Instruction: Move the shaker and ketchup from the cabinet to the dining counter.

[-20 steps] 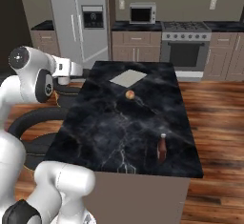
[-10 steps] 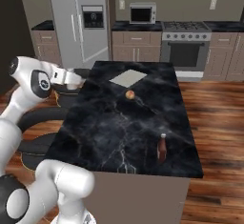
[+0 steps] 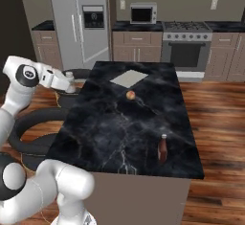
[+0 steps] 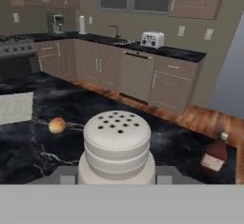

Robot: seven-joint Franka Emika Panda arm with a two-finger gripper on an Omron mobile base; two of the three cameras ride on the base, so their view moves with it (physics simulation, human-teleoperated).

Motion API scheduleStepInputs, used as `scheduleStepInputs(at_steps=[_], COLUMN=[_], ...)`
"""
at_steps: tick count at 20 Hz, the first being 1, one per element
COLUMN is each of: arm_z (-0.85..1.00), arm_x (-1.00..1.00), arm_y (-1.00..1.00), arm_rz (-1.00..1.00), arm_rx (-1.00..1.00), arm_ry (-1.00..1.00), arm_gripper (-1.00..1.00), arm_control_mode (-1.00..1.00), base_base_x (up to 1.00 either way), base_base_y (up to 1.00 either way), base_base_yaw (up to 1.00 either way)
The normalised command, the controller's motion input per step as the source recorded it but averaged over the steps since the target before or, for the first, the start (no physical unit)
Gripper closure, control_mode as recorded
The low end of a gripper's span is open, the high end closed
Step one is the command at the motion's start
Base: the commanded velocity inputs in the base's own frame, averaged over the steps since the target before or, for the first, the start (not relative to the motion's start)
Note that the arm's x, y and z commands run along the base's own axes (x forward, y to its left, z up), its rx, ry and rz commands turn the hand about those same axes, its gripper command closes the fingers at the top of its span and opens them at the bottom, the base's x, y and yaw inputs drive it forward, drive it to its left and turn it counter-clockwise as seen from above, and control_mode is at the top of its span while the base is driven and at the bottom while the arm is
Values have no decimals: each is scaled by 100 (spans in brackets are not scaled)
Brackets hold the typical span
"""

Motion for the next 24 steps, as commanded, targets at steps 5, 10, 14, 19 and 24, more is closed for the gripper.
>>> scheduleStepInputs(at_steps=[5, 10, 14, 19, 24], arm_z=[-22, -39, -47, -23, -22], arm_x=[0, 1, 0, 0, 0], arm_y=[1, 0, 0, 0, 0], arm_rz=[-29, -17, -2, 0, 1], arm_rx=[7, 1, 0, 0, 0], arm_ry=[0, 0, -9, -2, 0], arm_gripper=[100, 100, 100, 100, 100], arm_control_mode=[-100, -100, -100, -100, -100], base_base_x=[0, 0, 0, 0, 0], base_base_y=[0, 0, 0, 0, 0], base_base_yaw=[0, 0, 0, 0, 0])
